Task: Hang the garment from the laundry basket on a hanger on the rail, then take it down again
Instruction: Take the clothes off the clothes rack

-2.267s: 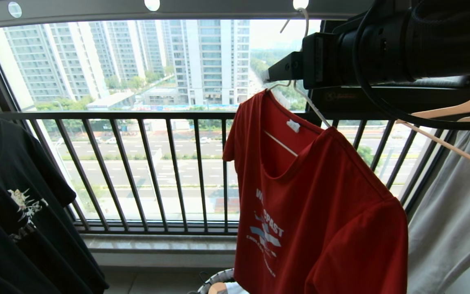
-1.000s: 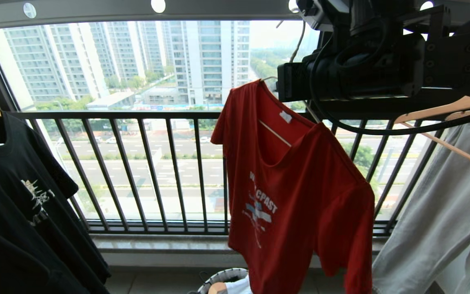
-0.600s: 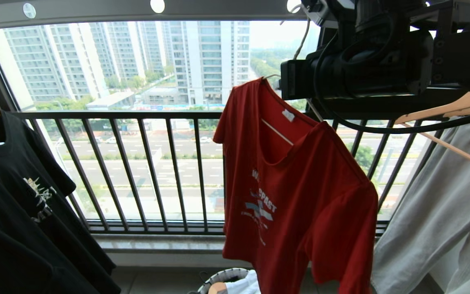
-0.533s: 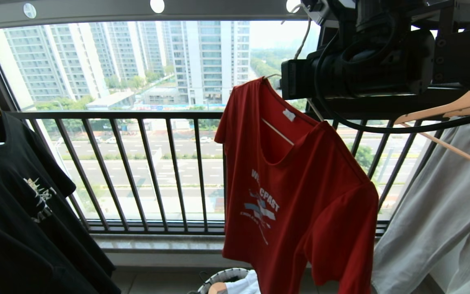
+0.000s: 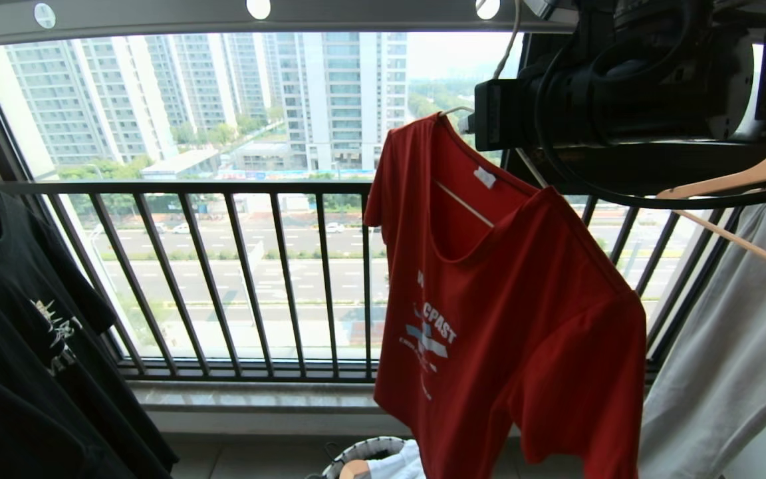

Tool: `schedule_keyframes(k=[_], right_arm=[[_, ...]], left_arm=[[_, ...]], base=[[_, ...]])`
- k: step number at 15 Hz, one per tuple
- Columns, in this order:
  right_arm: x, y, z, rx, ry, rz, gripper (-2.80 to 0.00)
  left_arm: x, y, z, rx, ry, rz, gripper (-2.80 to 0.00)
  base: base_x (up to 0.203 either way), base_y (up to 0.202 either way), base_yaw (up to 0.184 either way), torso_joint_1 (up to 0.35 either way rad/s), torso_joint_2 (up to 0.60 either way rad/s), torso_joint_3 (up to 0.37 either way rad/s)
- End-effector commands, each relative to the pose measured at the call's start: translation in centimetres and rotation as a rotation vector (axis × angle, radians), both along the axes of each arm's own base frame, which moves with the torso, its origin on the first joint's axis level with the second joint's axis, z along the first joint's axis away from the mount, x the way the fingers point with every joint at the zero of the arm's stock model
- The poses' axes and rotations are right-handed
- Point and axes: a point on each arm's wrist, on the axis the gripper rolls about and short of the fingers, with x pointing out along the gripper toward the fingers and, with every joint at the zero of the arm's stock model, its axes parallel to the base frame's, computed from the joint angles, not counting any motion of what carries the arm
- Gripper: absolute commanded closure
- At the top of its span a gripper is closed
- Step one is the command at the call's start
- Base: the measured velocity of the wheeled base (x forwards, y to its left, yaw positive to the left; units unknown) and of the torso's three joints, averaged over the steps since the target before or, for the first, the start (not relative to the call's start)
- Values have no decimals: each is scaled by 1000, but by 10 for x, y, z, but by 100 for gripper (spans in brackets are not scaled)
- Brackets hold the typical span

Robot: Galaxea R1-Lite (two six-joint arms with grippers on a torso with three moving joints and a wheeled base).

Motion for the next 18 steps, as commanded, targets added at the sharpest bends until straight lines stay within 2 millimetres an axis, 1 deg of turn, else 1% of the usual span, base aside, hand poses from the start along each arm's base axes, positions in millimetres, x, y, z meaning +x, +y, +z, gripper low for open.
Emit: schedule_keyframes(k=[1,4,8,10,11,13,18], right_arm=[[-13,-5,12,9,-38,12,0],[-23,-9,19,0,-46,19,0],[-32,-16,28,-7,-82,23,0],[-44,-20,35,2,-100,36,0],[-49,-22,36,-2,-93,43,0],[-57,-24,28,-21,-54,57,0],[-73,-31,-11,-93,52,83,0]], left_arm=[[0,0,0,0,0,0,0],[0,0,0,0,0,0,0],[0,0,0,0,0,0,0],[0,0,0,0,0,0,0],[0,0,0,0,0,0,0],[0,0,0,0,0,0,0],[0,0,0,0,0,0,0]], base=[[0,0,0,0,0,0],[0,0,0,0,0,0],[0,0,0,0,0,0],[0,0,0,0,0,0],[0,0,0,0,0,0],[0,0,0,0,0,0],[0,0,0,0,0,0]])
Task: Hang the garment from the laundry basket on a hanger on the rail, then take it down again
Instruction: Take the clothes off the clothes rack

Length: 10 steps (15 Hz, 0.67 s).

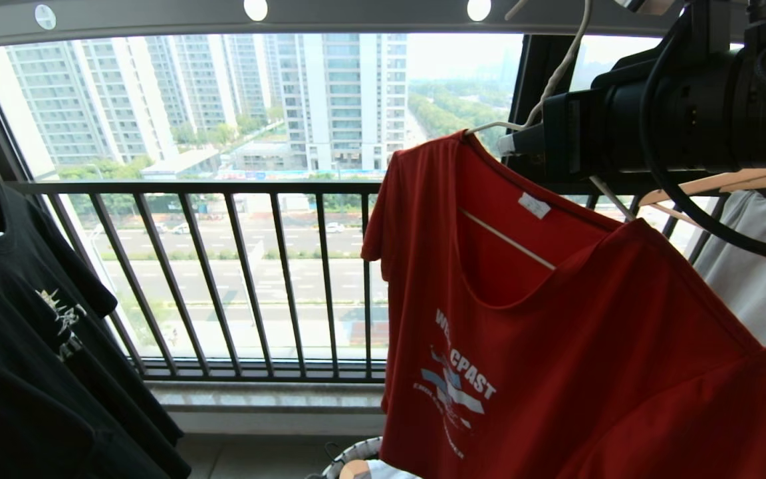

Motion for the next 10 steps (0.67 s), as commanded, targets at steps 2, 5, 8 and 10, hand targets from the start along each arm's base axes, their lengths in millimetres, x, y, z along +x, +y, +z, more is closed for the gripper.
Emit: schedule_keyframes(k=[2,5,8,10], right_arm=[[-19,-12,-25,-29,54,50,0],[-41,-26,-42,-10,102,254,0],[-34,-30,-62,-62,137,365,0],[-30,-26,-68,-50,95,428,0]], left_arm=[[0,0,0,0,-1,0,0],[0,0,0,0,-1,0,0],[0,0,0,0,-1,-1,0],[0,0,0,0,-1,0,0]], base=[[0,0,0,0,0,0],[0,0,0,0,0,0],[0,0,0,0,0,0],[0,0,0,0,0,0]])
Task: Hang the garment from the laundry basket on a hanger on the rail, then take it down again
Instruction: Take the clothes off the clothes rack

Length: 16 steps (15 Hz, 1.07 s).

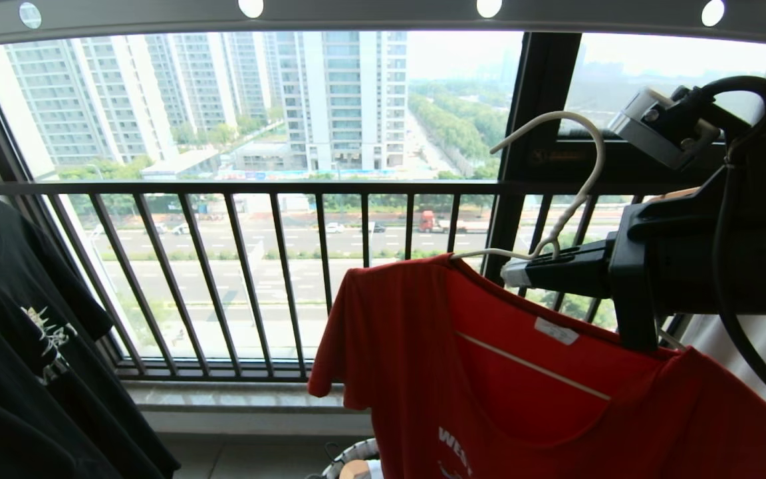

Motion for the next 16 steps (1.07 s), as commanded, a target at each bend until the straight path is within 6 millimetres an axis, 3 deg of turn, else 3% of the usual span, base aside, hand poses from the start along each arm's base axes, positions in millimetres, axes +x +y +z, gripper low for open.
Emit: schedule_keyframes(k=[1,8,12,16], right_arm=[[8,6,-9,31,-27,42,0],[74,47,-61,35,8,78,0],[103,59,-88,49,-7,61,0],[132,71,-99,77,-55,50,0]], left_arm=[[0,0,0,0,0,0,0],[0,0,0,3,0,0,0],[0,0,0,3,0,0,0],[0,0,0,17,-1,-2,0]], base=[[0,0,0,0,0,0],[0,0,0,0,0,0],[0,0,0,0,0,0],[0,0,0,0,0,0]])
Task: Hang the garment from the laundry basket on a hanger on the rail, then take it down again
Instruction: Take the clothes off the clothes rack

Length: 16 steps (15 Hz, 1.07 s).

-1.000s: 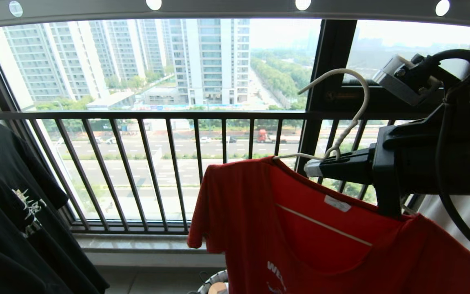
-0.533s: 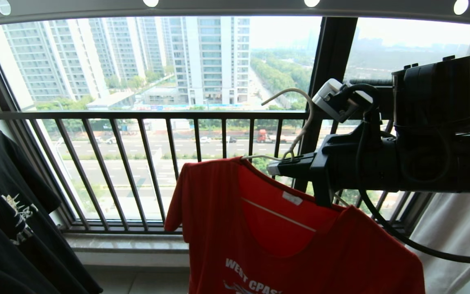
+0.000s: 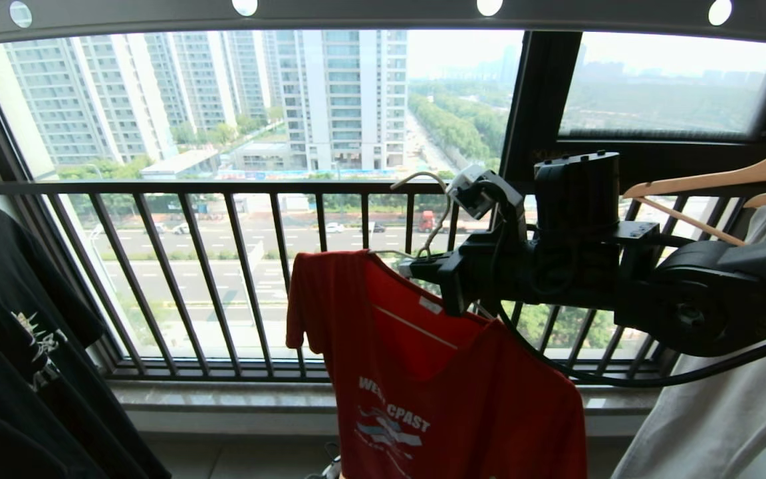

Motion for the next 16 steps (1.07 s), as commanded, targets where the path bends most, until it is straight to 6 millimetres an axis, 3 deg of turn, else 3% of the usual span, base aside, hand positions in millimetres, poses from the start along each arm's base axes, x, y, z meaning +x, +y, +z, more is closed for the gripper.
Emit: schedule_keyframes(k=[1,4,6,8,11,14,16], right_arm=[[22,12,-26,-28,41,-1,0],[33,11,-33,-32,48,-17,0],[34,11,-35,-34,52,-19,0],[36,12,-41,-43,63,-17,0],[39,14,-42,-41,67,-18,0],[42,16,-41,-23,79,-24,0],[44,20,-43,-11,96,-26,0]], left_arm=[[0,0,0,6,0,-1,0],[-1,0,7,24,-11,-12,0],[1,-1,33,21,-4,-65,0],[15,-3,68,16,59,-147,0],[63,-7,104,-8,238,-292,0],[125,-18,111,-41,451,-459,0],[171,-36,107,-40,553,-567,0]], base=[[0,0,0,0,0,0],[0,0,0,0,0,0],[0,0,0,0,0,0],[0,0,0,0,0,0],[0,0,0,0,0,0],[0,0,0,0,0,0],[0,0,0,0,0,0]])
